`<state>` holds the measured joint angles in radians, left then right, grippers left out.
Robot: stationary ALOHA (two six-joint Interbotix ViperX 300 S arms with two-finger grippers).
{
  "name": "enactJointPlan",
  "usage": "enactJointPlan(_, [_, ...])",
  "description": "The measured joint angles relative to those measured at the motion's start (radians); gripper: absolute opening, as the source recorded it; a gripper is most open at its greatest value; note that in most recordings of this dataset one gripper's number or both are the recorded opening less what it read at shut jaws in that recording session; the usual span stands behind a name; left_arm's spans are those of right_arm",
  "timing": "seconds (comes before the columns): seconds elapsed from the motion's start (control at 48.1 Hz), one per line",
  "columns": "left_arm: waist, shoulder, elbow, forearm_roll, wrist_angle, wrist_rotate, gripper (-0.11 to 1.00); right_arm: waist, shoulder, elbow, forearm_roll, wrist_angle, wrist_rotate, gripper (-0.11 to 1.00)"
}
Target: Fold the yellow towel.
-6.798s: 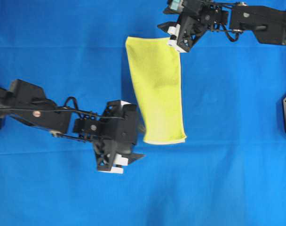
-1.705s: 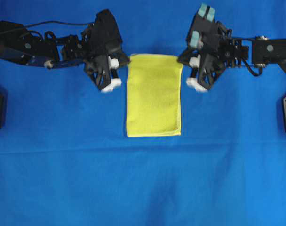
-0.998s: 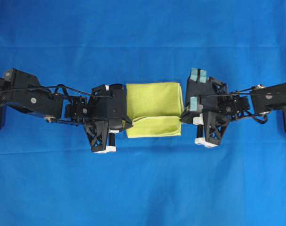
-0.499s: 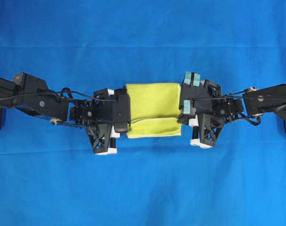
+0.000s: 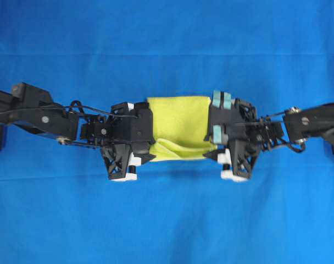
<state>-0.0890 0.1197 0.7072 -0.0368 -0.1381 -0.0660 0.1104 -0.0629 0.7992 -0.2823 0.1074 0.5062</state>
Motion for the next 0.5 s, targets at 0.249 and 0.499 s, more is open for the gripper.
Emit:
enactJointPlan(0.249, [-0.049,-0.16,0.041,0.002,0.058,0.006,0.42,0.109,-0.115,-0.011,0.0,0.063,0.0,0.52])
enactJointPlan(0.499, [-0.074,-0.318,0.123,0.002,0.06,0.008,0.42,0.12,-0.314,0.037,-0.044,0.092,-0.011,0.52])
